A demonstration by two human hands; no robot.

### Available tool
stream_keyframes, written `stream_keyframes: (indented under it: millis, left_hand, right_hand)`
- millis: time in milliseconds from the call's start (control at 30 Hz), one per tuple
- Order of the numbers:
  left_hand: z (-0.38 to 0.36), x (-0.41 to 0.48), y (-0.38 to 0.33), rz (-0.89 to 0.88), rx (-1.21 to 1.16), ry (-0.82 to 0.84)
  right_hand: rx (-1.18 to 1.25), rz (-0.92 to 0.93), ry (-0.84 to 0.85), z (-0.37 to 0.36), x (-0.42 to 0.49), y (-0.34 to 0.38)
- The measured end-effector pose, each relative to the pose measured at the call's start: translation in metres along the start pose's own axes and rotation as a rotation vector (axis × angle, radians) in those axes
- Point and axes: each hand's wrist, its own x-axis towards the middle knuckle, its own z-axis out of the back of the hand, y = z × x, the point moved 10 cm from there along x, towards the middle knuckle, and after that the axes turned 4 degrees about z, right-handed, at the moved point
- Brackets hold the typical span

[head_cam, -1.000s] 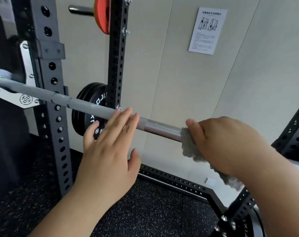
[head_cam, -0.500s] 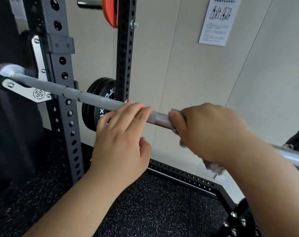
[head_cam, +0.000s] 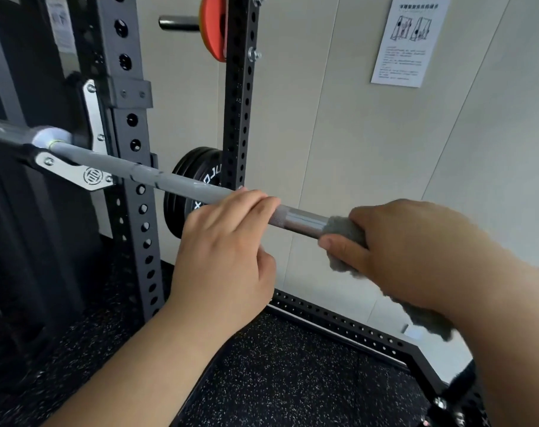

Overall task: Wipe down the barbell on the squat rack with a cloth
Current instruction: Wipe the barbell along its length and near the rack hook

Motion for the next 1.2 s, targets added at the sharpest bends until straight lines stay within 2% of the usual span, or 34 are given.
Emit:
stream_keyframes:
  millis: [133,233,267,333,400,467,600,700,833,967,1067,1200]
  left_hand:
    - [0.004,-0.002,0.000,0.042,-0.046,-0.028]
    - [0.006,0.000,0.006,0.047,-0.068,-0.015]
    - [0.007,0.001,0.009,0.040,-0.063,0.000]
    - [0.011,0.006,0.014,0.009,-0.041,0.023]
    - [0.020,0.013,0.024,0.002,0.025,0.023]
    - [0.027,0.020,0.042,0.058,0.118,0.034]
    - [0.017,0.009,0.053,0.111,0.113,0.080]
    - [0.012,0.001,0.052,0.117,0.058,0.068]
    - [0.020,0.005,0.055,0.063,0.031,0.022]
    - [0.028,0.014,0.079,0.045,0.042,-0.014]
    - [0.026,0.022,0.107,0.062,0.084,0.040]
    - [0.025,0.028,0.143,0.055,0.114,0.106]
  right_hand:
    - [-0.204,0.219,-0.203,-0.017,0.034,0.073]
    - [-0.140,0.236,-0.245,-0.013,0.031,0.069]
    - [-0.077,0.200,-0.243,-0.010,0.028,0.050]
    - [0.115,0.072,-0.062,-0.013,0.016,0.012]
    - [0.068,0.059,-0.005,-0.008,0.008,0.004]
    - [-0.057,0.095,-0.018,-0.004,0.019,0.018]
    - [-0.136,0.269,-0.228,-0.017,0.047,0.090]
    - [-0.140,0.236,-0.286,-0.013,0.047,0.092]
    - [0.162,0.149,0.008,-0.024,0.042,0.028]
    - [0.017,0.065,0.010,-0.018,0.035,0.030]
    - [-0.017,0.114,-0.093,-0.013,0.066,0.081]
    - [-0.205,0.113,-0.269,-0.025,0.091,0.148]
